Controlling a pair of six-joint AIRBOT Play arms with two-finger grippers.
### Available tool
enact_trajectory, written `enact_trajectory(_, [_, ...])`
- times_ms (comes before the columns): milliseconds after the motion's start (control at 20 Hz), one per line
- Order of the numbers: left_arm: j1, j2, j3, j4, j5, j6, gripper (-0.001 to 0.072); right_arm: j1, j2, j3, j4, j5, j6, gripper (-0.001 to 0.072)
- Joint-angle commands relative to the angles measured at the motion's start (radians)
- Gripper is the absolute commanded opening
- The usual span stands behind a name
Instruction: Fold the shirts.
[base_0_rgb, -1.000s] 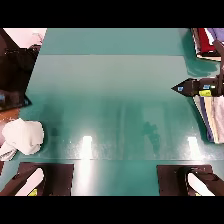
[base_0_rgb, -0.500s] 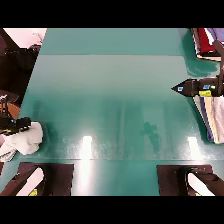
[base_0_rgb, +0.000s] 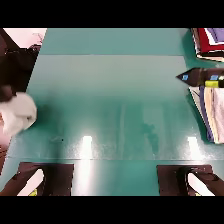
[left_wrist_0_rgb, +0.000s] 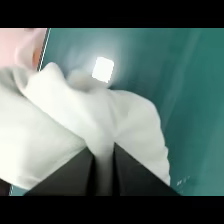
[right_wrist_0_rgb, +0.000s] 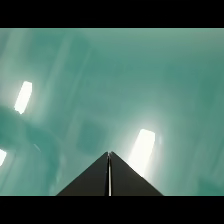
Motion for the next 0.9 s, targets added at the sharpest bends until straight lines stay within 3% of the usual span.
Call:
enact_trajectory(0, [-0.209, 0.004, 0.324, -0.044, -0.136, 0.046, 0.0027, -0.001, 0.0, 0.119, 0.01, -0.071, 0.0, 0.0013])
enact_trajectory(150, [-0.418, 0.003, 0.482, -0.059, -0.146, 0.055, 0.0027, -0.001, 0.0, 0.207, 0.01, -0.103, 0.0, 0.0013])
enact_trajectory(350, [-0.615, -0.042, 0.52, -0.122, -0.107, 0.083, 0.0027, -0.001, 0.0, 0.257, 0.01, -0.122, 0.0, 0.0013])
enact_trajectory(750, [-0.801, -0.408, 0.512, -0.38, -0.171, 0.121, 0.004, -0.001, 0.0, 0.258, 0.01, -0.087, 0.0, 0.0013])
enact_trajectory(800, [-0.811, -0.45, 0.512, -0.379, -0.185, 0.135, 0.0311, 0.0, 0.0, 0.258, 0.01, -0.082, 0.0, 0.0013])
enact_trajectory(850, [-0.811, -0.485, 0.512, -0.377, -0.182, 0.135, 0.0679, -0.001, 0.0, 0.258, 0.01, -0.079, 0.0, 0.0013])
